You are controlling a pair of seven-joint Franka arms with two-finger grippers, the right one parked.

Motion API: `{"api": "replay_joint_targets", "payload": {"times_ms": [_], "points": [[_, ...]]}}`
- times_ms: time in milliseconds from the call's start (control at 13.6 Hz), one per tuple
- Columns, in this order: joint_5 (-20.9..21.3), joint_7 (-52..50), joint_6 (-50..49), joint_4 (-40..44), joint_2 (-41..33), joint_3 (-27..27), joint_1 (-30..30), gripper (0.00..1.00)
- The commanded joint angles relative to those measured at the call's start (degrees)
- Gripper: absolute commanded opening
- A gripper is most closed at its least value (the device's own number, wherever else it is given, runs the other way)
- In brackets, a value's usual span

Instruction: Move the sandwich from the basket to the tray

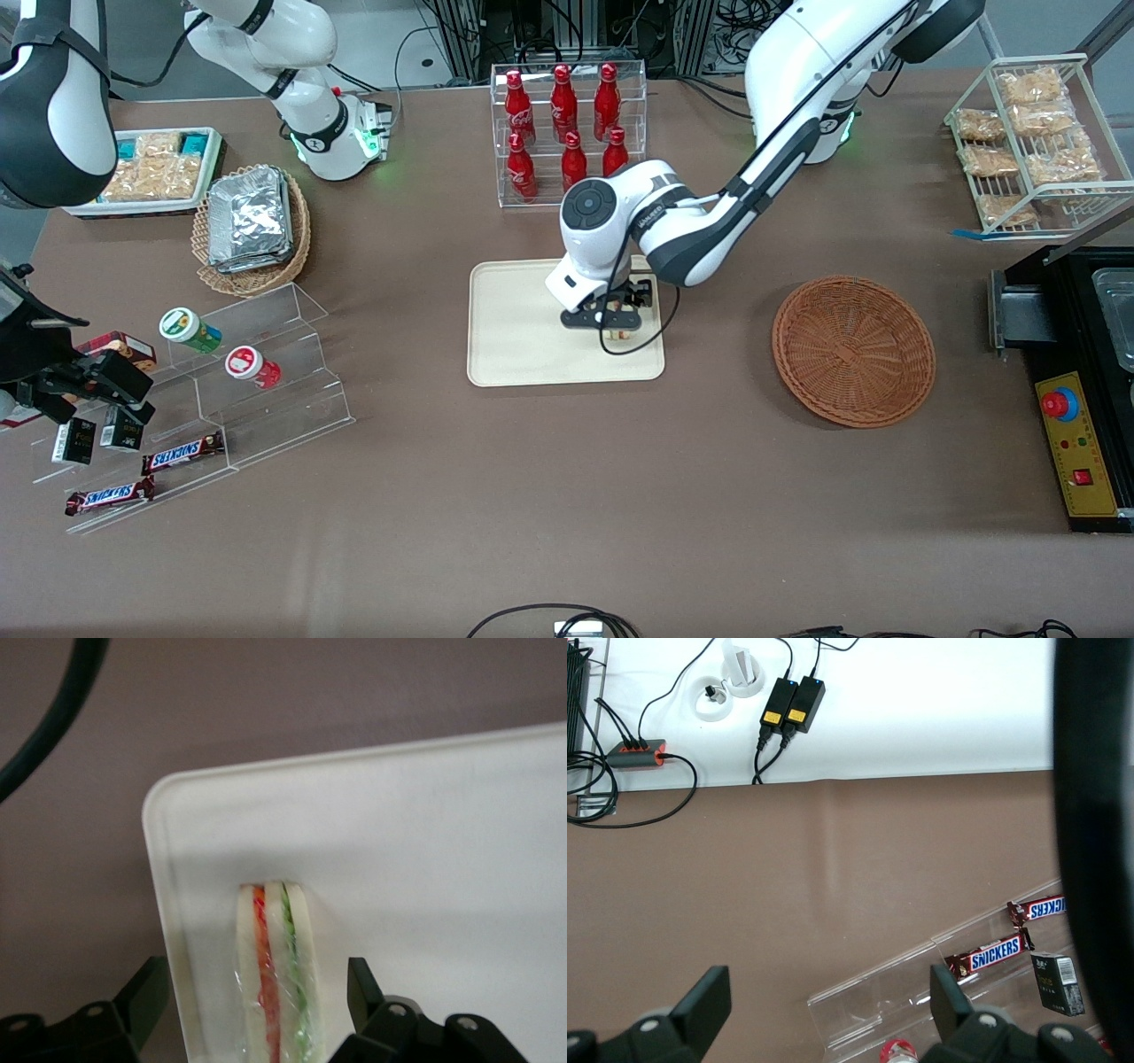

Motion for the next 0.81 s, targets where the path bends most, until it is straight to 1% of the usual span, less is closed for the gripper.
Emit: {"api": "replay_joint_targets", "payload": {"times_ms": [0,74,147,294,735], "points": [[-0.72,-2.90,-1.43,0.88,-1.79,-0.31,3.20,0.90],[-1.16,-3.61,-1.60,0.88,-3.37,-0.23,4.42,0.99],[-1.26,-3.88,-2.39,0.88,-4.60,-0.31,6.00,0.99],[-3.79,-3.88,-4.49,1.41,-7.32,-0.31,7.94,0.99],[-5.12,-2.82,-13.37,5.27,-10.59,-0.31,12.95,0.99]]}}
